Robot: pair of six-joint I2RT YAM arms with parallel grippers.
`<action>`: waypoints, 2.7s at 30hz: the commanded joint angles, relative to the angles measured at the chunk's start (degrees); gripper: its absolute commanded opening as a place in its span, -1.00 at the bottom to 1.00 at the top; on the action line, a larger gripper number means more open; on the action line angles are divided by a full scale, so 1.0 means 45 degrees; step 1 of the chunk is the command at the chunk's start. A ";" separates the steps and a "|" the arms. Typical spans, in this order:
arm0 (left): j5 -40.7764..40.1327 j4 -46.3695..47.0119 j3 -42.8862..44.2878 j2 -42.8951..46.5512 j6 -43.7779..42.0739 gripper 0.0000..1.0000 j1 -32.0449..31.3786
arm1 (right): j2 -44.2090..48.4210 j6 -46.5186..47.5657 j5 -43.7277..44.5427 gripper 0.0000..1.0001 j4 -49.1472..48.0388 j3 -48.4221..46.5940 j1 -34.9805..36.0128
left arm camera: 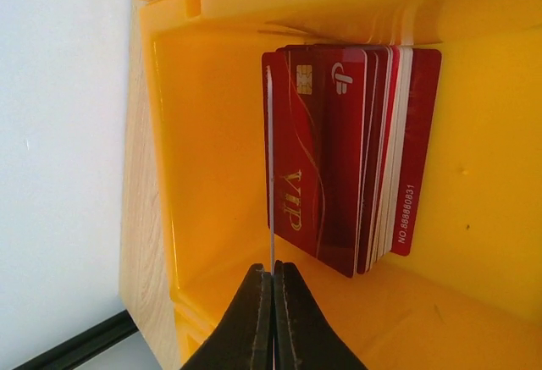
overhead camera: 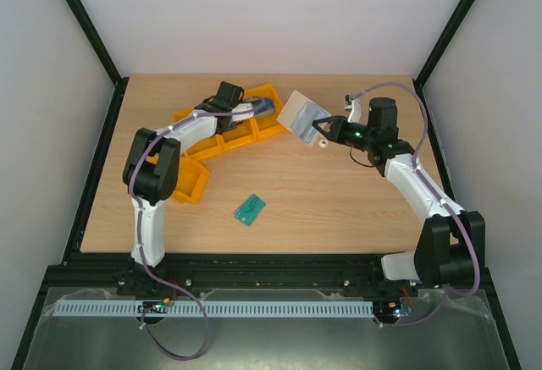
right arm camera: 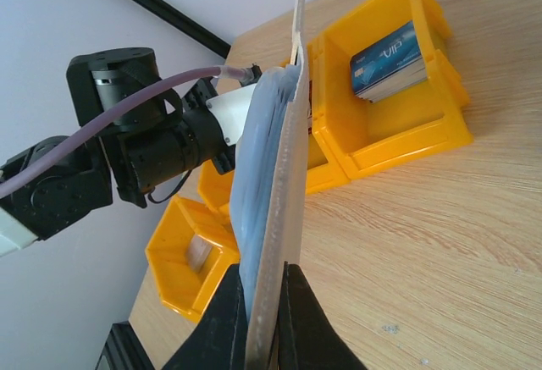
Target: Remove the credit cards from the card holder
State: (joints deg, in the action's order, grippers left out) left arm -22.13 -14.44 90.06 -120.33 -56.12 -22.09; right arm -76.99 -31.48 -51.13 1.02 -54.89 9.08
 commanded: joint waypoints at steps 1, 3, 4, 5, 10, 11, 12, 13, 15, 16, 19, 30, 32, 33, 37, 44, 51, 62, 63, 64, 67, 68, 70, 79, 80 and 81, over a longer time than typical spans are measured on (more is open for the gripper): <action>-0.0588 0.0753 0.0102 -0.0329 -0.0043 -0.95 0.0083 | 0.0002 0.0046 -0.0310 -0.97 -0.0416 -0.0268 -0.0045; -0.0688 0.0997 -0.0011 -0.0412 -0.0228 -0.95 0.0084 | -0.0003 0.0007 -0.0357 -0.97 -0.0454 -0.0267 -0.0048; -0.0761 0.1101 -0.0030 -0.0472 -0.0298 -0.95 0.0084 | -0.0001 -0.0012 -0.0388 -0.97 -0.0459 -0.0278 -0.0046; -0.0843 0.1258 -0.0055 -0.0518 -0.0344 -0.95 0.0074 | -0.0005 -0.0012 -0.0399 -0.97 -0.0460 -0.0269 -0.0050; -0.0971 0.1518 -0.0105 -0.0732 -0.0459 -0.95 0.0083 | 0.0096 0.0080 -0.0472 -0.97 -0.0392 -0.0210 -0.0045; -0.0904 0.1522 -0.0120 -0.0763 -0.0476 -0.95 0.0084 | 0.0114 0.0092 -0.0473 -0.97 -0.0369 -0.0218 -0.0045; -0.0796 0.1491 -0.0115 -0.0824 -0.0476 -0.95 0.0099 | 0.0117 0.0116 -0.0468 -0.97 -0.0327 -0.0220 -0.0050; -0.0728 0.1407 -0.0102 -0.0867 -0.0478 -0.95 0.0105 | 0.0127 0.0136 -0.0472 -0.97 -0.0280 -0.0216 -0.0046; -0.0585 0.1207 -0.0121 -0.0905 -0.0469 -0.92 0.0106 | 0.0161 0.0151 -0.0514 -0.97 -0.0274 -0.0227 -0.0045; -0.0499 0.1139 -0.0130 -0.0870 -0.0458 -0.84 0.0109 | 0.0181 0.0169 -0.0519 -0.97 -0.0266 -0.0236 -0.0050; -0.0242 0.0955 -0.0086 -0.0822 -0.0382 -0.62 0.0120 | 0.0185 0.0199 -0.0591 -0.97 -0.0283 -0.0239 -0.0046; 0.0462 0.0077 0.0514 -0.0596 0.0217 0.48 0.0199 | 0.0385 0.0219 -0.0741 -0.97 -0.0225 -0.0225 -0.0045; 0.0585 -0.0005 0.0669 -0.0532 0.0389 0.59 0.0220 | 0.0409 0.0200 -0.0774 -0.97 -0.0215 -0.0237 -0.0045; 0.0656 -0.0065 0.0770 -0.0475 0.0497 0.62 0.0221 | 0.0427 0.0227 -0.0781 -0.97 -0.0203 -0.0227 -0.0045; 0.1684 -0.0863 0.1497 -0.0025 0.1239 0.74 0.0202 | 0.0491 0.0240 -0.0915 -0.97 -0.0192 -0.0249 -0.0045; 0.4861 -0.3298 0.2670 0.2003 0.3377 0.99 0.0182 | 0.0537 0.0444 -0.1541 -0.97 -0.0083 -0.0236 -0.0046; 1.1409 -0.5883 0.1827 0.5134 0.5985 0.99 0.0162 | 0.0684 0.0343 -0.2705 -0.97 -0.0945 0.0155 0.0425; 1.3526 -0.7153 0.0354 0.6612 0.7473 0.99 -0.1298 | 0.0938 -0.0843 -0.2950 -0.97 -0.4133 0.0570 0.2692; 1.3247 -0.7103 0.0250 0.6608 0.7512 0.99 -0.1471 | 0.0895 -0.1173 -0.2995 -0.97 -0.4860 0.0722 0.2792; 1.2955 -0.7008 0.0172 0.6573 0.7598 0.99 -0.1619 | 0.0851 -0.1461 -0.3010 -0.97 -0.5195 0.0759 0.2960; 1.2909 -0.6658 0.0143 0.6548 0.7874 0.99 -0.1731 | 0.0729 -0.1573 -0.2877 -0.97 -0.5388 0.0700 0.3334; 1.2948 -0.6538 0.0143 0.6531 0.7992 0.99 -0.1776 | 0.0696 -0.1599 -0.2851 -0.97 -0.5412 0.0700 0.3412; 1.3072 -0.6411 0.0186 0.6446 0.8129 0.99 -0.1827 | 0.0698 -0.1654 -0.2830 -0.97 -0.5530 0.0728 0.3505; 1.3776 -0.6420 -0.0058 0.6697 0.8345 0.04 -0.1871 | 0.0793 -0.1690 -0.2837 -0.97 -0.5667 0.0788 0.3509; 1.3798 -0.6394 -0.0090 0.6769 0.8393 -0.14 -0.1860 | 0.0817 -0.1697 -0.2809 -0.97 -0.5647 0.0797 0.3509; 1.3842 -0.6358 -0.0151 0.6803 0.8431 -0.31 -0.1869 | 0.0828 -0.1695 -0.2775 -0.97 -0.5639 0.0805 0.3509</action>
State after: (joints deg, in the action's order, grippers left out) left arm 39.66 -44.03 90.78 -90.70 -18.94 -30.22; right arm -74.35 -38.04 -62.30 -19.75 -50.96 24.18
